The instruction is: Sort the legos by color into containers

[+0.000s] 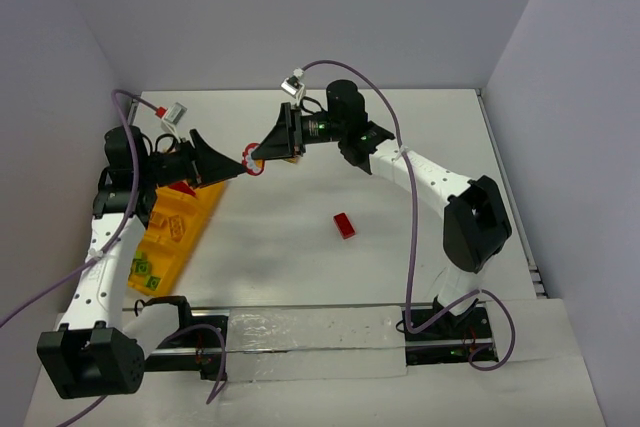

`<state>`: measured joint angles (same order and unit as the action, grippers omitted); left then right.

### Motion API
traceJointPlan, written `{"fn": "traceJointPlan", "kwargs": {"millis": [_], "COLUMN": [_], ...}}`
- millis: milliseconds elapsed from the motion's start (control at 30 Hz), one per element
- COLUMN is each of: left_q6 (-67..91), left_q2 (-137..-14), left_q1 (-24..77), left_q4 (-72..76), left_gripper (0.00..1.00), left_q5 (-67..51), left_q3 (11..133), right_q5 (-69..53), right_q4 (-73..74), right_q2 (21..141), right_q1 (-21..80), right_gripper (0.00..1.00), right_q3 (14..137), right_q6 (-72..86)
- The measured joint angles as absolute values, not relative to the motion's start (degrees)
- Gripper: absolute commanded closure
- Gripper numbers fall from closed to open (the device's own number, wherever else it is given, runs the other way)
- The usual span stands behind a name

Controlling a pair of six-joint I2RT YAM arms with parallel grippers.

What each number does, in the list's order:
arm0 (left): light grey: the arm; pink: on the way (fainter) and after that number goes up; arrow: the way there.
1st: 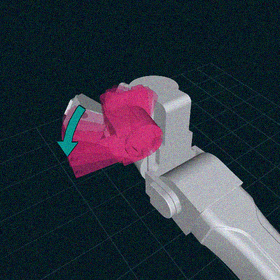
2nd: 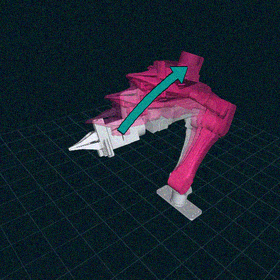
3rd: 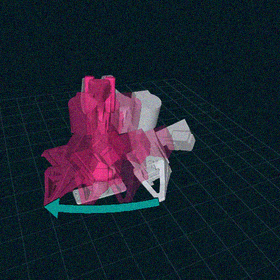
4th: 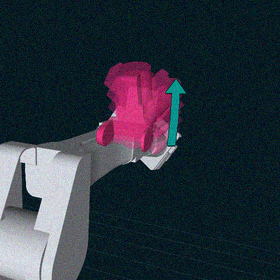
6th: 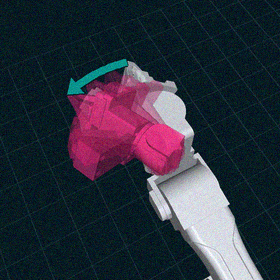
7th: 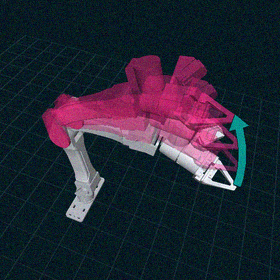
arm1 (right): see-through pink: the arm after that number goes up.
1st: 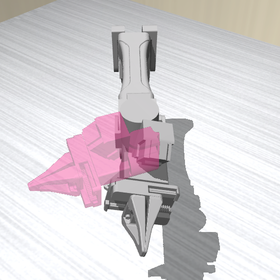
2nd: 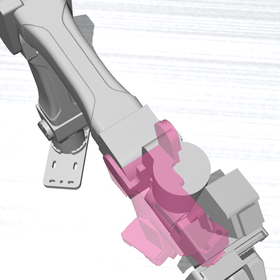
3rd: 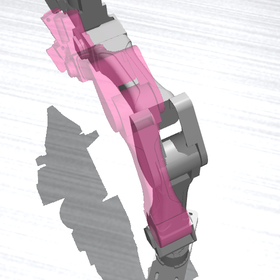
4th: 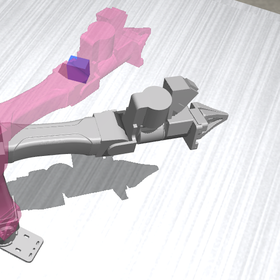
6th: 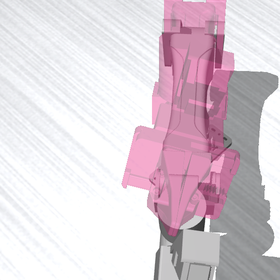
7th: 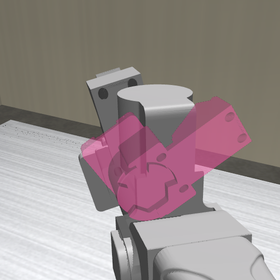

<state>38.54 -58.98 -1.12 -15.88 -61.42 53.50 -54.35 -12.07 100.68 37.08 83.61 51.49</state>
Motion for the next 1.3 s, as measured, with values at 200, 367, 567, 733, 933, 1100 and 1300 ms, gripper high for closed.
{"fn": "traceJointPlan", "kwargs": {"millis": [200,367,567,733,933,1100,1300], "left_q6": [41.8,43.5,44.4,41.6,35.3,34.3,38.2], "left_q2": [-59.8,-61.0,-61.2,-61.2,-61.2,-63.4,-72.0], "left_q1": [2.1,3.7,4.4,4.5,2.6,-1.6,-2.1], "left_q4": [-9.4,-6.2,-5.5,-8.5,-18.8,-30.3,-40.0], "left_gripper": [0.13,0.35,1.0,1.0,1.0,1.0,1.0], "left_q5": [-61.6,-61.6,-61.8,-60.8,-53.5,-34.7,-1.3], "left_q3": [53.1,53.1,52.9,53.5,54.8,59.9,69.8], "right_q5": [-55.1,-55.1,-55.7,-55.1,-45.7,-30.2,-15.1], "right_q4": [-13.9,-14.1,-14.6,-12.0,3.3,17.7,28.2], "right_q2": [101.0,101.7,101.7,101.8,99.7,92.0,81.9], "right_q1": [37.1,37.3,37.2,36.9,28.6,17.8,20.0], "right_gripper": [0.97,0.97,0.66,0.31,0.24,0.23,0.22], "right_q3": [84.1,84.8,84.8,85.1,86.3,84.1,76.6], "right_q6": [53.7,54.2,53.9,52.0,44.6,35.5,25.1]}}
